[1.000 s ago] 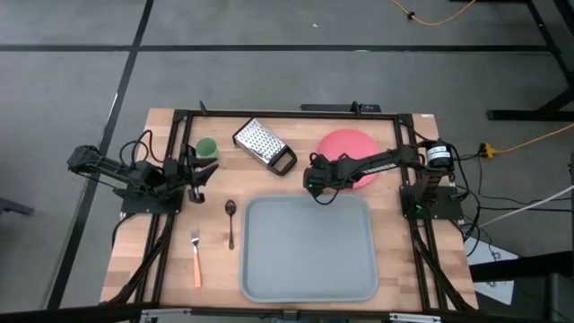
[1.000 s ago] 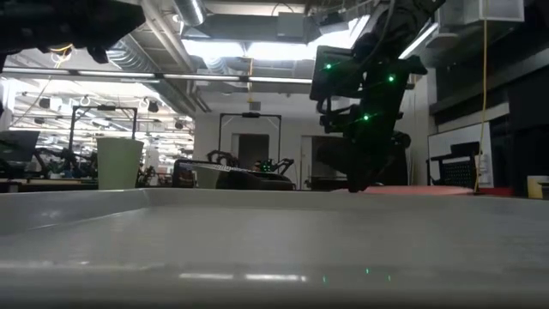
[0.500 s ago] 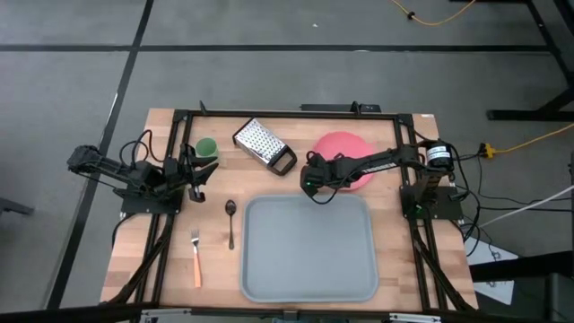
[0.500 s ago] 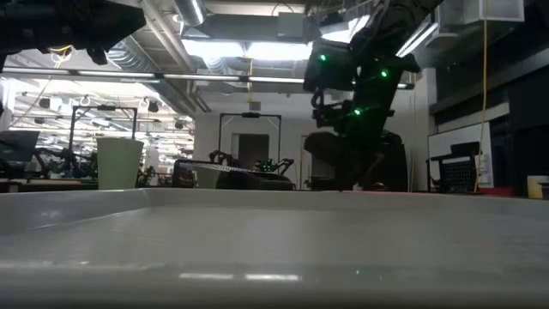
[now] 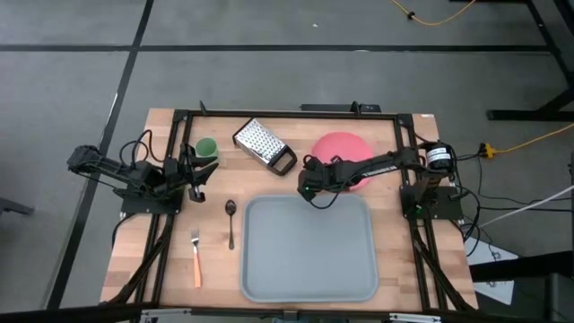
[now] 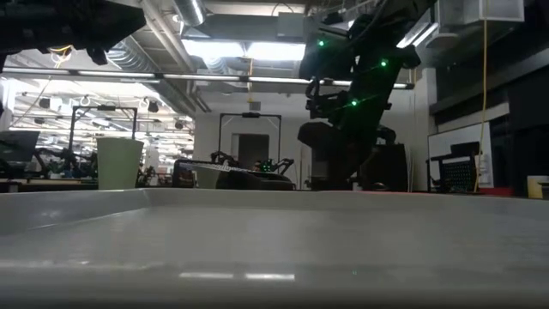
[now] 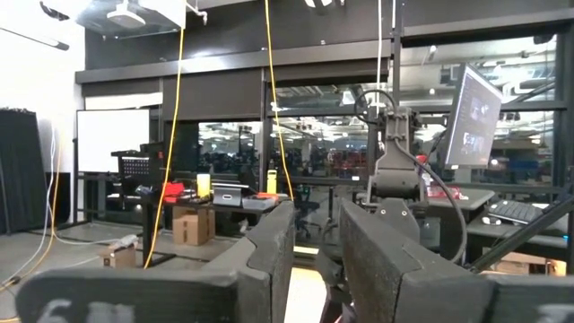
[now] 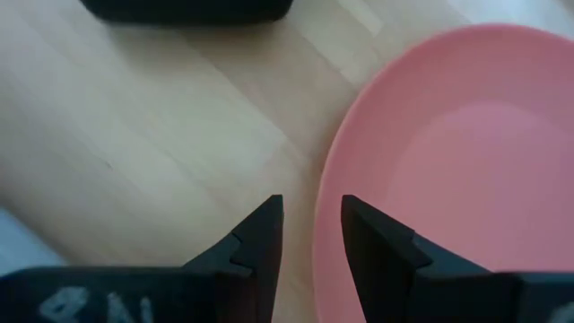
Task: Pick and place plate/cup/fork/spoon on tray
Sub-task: Put the plate on the serving tray
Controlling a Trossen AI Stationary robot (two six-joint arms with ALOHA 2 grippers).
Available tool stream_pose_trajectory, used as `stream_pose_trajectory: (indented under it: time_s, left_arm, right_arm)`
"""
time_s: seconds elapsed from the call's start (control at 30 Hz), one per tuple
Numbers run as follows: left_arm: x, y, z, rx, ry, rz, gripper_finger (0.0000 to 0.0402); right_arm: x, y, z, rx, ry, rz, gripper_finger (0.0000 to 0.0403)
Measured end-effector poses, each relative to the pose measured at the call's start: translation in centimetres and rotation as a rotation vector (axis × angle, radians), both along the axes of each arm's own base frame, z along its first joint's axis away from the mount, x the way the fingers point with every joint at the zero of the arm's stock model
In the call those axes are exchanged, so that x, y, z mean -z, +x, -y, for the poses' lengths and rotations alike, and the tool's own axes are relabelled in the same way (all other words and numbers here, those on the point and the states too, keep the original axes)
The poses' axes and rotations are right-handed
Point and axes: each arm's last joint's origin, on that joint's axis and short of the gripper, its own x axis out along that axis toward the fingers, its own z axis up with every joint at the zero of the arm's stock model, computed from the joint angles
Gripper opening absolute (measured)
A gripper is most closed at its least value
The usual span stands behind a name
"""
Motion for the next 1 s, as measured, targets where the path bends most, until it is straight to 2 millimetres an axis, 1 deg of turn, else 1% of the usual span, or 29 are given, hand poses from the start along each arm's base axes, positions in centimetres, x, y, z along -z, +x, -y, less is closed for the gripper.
stream_pose_trajectory:
  time_s: [0.23, 0.43, 0.53, 0.67, 0.73, 0.83, 0.87, 0.93, 1.0]
  left_arm:
    - [0.0, 0.0, 0.0, 0.0, 0.0, 0.001, 0.0085]
    - [0.0, 0.0, 0.0, 0.001, 0.0, 0.001, 0.0085]
    - [0.0, 0.0, 0.0, 0.001, 0.0, 0.001, 0.0085]
    - [0.0, 0.0, 0.0, 0.001, 0.0, 0.001, 0.0085]
    - [0.0, 0.0, 0.0, 0.001, -0.001, 0.001, 0.0085]
    - [0.0, 0.0, 0.0, 0.003, -0.005, 0.002, 0.0085]
    - [0.0, 0.0, 0.0, 0.004, -0.007, 0.004, 0.0085]
    - [0.0, 0.0, 0.0, 0.004, -0.008, 0.005, 0.0085]
    - [0.0, 0.0, 0.0, 0.005, -0.008, 0.008, 0.0085]
  right_arm:
    - [0.8, -0.6, -0.6, -0.011, 0.002, -0.021, 0.0121]
    - [1.9, -1.7, -0.7, 0.003, 0.007, -0.063, 0.0121]
    - [2.4, -2.2, -0.6, 0.004, 0.004, -0.086, 0.0121]
    - [2.9, -2.9, 0.1, 0.025, 0.003, -0.105, 0.0117]
    - [3.1, -3.2, 0.4, 0.037, -0.004, -0.123, 0.0097]
    - [3.2, -3.6, 0.8, 0.028, -0.051, -0.169, 0.0033]
    - [3.0, -3.5, 0.9, 0.012, -0.075, -0.185, 0.002]
    - [2.6, -3.3, 1.0, -0.004, -0.122, -0.225, 0.0012]
    - [1.4, -2.7, 1.1, -0.03, -0.16, -0.259, 0.0007]
